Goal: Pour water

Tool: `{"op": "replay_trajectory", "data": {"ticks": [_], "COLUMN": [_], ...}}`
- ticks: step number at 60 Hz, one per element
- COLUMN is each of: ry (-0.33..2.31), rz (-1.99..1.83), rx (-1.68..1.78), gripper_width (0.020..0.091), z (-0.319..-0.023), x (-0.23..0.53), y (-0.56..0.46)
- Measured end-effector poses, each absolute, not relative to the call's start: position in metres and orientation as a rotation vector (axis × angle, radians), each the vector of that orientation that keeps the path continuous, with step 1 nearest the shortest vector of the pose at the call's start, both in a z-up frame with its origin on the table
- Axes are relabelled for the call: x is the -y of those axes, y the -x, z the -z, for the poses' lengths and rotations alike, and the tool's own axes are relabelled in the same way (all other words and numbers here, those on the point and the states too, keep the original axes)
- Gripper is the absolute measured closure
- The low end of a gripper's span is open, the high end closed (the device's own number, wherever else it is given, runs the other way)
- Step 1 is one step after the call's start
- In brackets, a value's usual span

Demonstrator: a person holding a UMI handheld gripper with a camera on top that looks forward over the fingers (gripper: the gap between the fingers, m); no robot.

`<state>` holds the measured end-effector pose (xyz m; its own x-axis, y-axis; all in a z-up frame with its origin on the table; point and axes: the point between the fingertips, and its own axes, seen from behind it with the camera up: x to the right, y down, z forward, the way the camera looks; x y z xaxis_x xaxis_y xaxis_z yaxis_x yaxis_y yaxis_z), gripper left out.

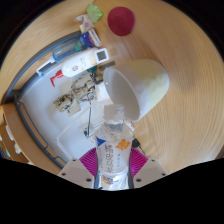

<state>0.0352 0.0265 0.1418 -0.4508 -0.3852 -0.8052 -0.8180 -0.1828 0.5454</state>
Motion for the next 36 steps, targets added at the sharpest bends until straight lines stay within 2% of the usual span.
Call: {"op": "replay_trajectory", "data": {"ticks": [10,18,27,36], "ry": [1.361,1.454,1.605,1.815], "rz": [-1.686,-1.638,-1.463,-1.038], "rx": [-1.782,-1.686,-1.322,-0.825], "gripper_width": [0.0714,0.0713,0.0713,0.0691], "z": [-0.142,-0.151,-0.193,-0.227], "x": [-0.027,-0.025,-0.025,-0.020], "y": [-0.037,-0.037,-0.053,-0.099]}}
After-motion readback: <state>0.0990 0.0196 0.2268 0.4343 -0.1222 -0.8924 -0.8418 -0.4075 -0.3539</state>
